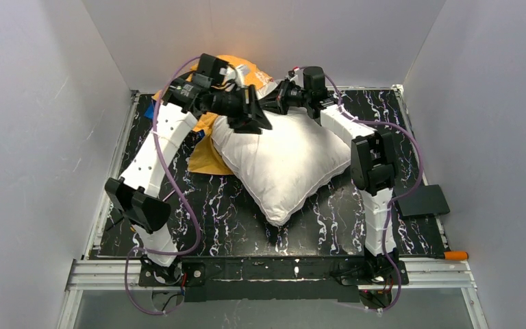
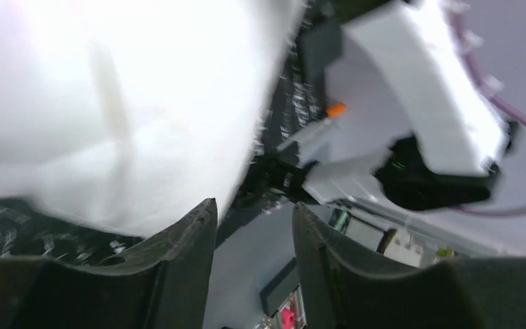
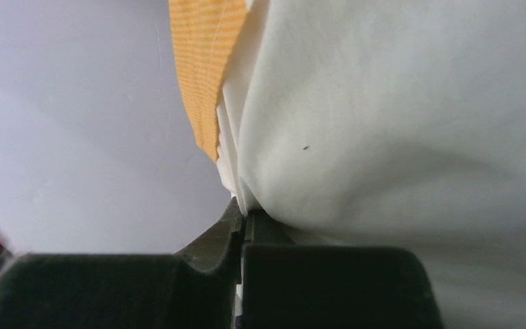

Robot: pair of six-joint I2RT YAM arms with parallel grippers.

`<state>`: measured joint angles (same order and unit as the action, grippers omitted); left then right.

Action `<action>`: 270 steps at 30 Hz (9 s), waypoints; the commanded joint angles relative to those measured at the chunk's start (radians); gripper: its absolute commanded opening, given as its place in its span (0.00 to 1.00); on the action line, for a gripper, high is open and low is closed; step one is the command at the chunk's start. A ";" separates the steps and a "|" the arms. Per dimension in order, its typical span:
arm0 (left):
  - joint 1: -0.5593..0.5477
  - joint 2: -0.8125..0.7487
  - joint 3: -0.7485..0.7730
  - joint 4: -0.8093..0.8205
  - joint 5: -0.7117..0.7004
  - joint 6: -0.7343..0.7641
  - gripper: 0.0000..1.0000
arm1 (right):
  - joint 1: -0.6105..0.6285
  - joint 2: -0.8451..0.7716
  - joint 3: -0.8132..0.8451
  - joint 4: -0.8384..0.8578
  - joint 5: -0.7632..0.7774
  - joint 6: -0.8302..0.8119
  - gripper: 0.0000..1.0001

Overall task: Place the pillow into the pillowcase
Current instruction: Stuff the pillow into the pillowcase.

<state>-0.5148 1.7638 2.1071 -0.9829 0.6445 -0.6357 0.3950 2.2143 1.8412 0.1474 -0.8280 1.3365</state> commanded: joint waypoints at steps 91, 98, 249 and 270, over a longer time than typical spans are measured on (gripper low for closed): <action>0.076 0.272 0.326 -0.213 -0.815 0.045 0.67 | 0.119 -0.029 0.141 -0.917 -0.132 -0.862 0.01; 0.074 0.379 0.358 -0.193 -0.855 0.079 0.62 | 0.123 -0.052 0.092 -0.906 -0.138 -0.860 0.01; 0.354 -0.280 -0.663 -0.340 -0.316 0.007 0.27 | 0.084 0.205 0.247 -0.546 0.183 -0.912 0.83; 0.313 -0.026 -0.439 -0.231 -0.260 -0.053 0.10 | -0.035 -0.508 -0.244 -0.860 0.198 -1.090 0.01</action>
<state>-0.1741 1.6291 1.6058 -1.2812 0.4000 -0.6739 0.4053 1.9358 1.6089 -0.4255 -0.6636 0.4126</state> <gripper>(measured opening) 0.119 0.032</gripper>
